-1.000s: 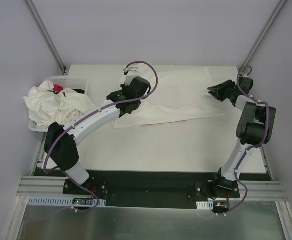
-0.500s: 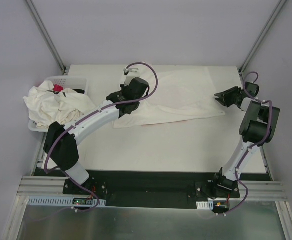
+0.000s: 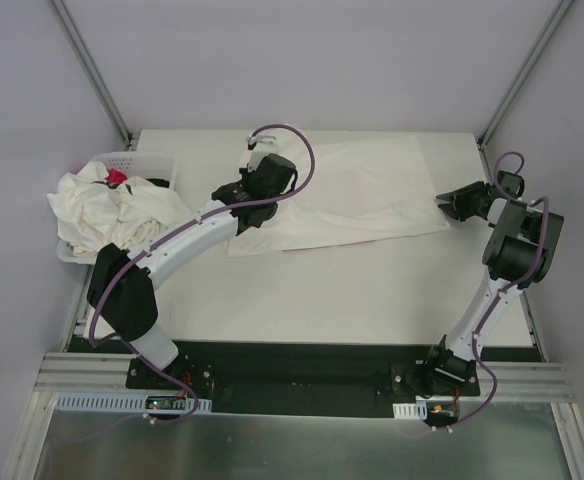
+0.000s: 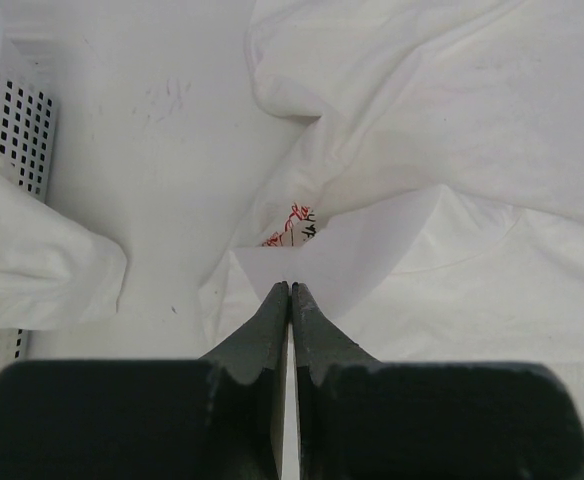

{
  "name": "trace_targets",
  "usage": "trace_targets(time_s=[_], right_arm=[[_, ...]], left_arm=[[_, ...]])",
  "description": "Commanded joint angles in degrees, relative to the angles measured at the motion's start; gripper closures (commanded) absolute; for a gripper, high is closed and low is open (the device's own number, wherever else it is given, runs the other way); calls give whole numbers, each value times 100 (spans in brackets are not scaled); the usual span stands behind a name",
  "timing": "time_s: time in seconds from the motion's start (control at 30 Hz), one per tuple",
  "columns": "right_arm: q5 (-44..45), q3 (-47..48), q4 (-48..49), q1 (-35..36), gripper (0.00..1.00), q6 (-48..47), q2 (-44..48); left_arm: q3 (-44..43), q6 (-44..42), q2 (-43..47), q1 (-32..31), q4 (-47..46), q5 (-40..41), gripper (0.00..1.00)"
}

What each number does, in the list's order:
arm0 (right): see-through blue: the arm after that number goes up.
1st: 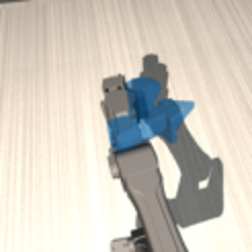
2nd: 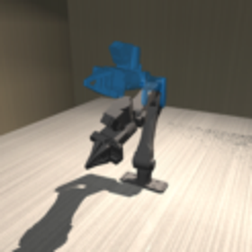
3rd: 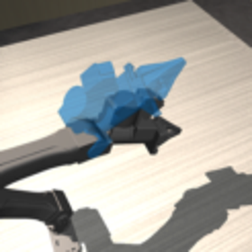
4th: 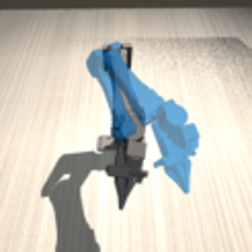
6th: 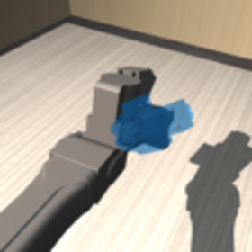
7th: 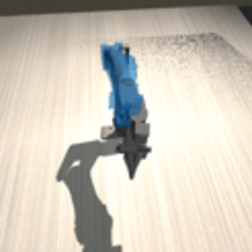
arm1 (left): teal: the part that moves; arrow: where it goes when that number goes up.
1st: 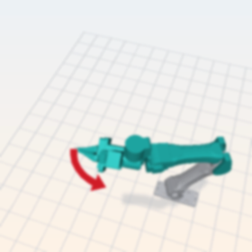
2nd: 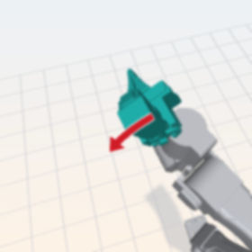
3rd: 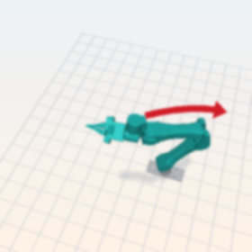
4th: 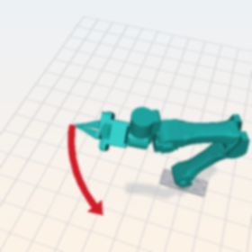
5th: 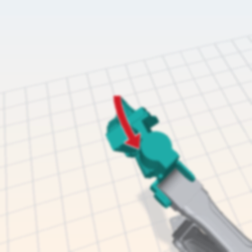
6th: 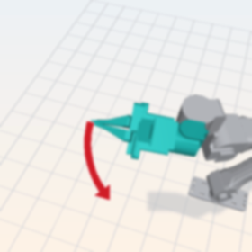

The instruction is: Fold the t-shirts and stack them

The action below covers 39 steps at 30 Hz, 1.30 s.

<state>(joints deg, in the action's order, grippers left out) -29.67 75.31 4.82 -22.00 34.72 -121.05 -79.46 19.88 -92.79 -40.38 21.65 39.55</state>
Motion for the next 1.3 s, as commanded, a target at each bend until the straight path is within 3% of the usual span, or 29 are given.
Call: trace_targets(time_s=[0.0, 1.07, 1.27], right_arm=[[67, 335, -34, -15, 65, -53, -50], [84, 907, -148, 424, 65, 26, -419], [102, 793, -104, 425, 72, 35, -358]], left_arm=[[-70, -107, 77, 65, -117, 27, 100], [-140, -98, -169, 136, -117, -88, 100], [-114, -72, -186, 153, -126, -97, 100]])
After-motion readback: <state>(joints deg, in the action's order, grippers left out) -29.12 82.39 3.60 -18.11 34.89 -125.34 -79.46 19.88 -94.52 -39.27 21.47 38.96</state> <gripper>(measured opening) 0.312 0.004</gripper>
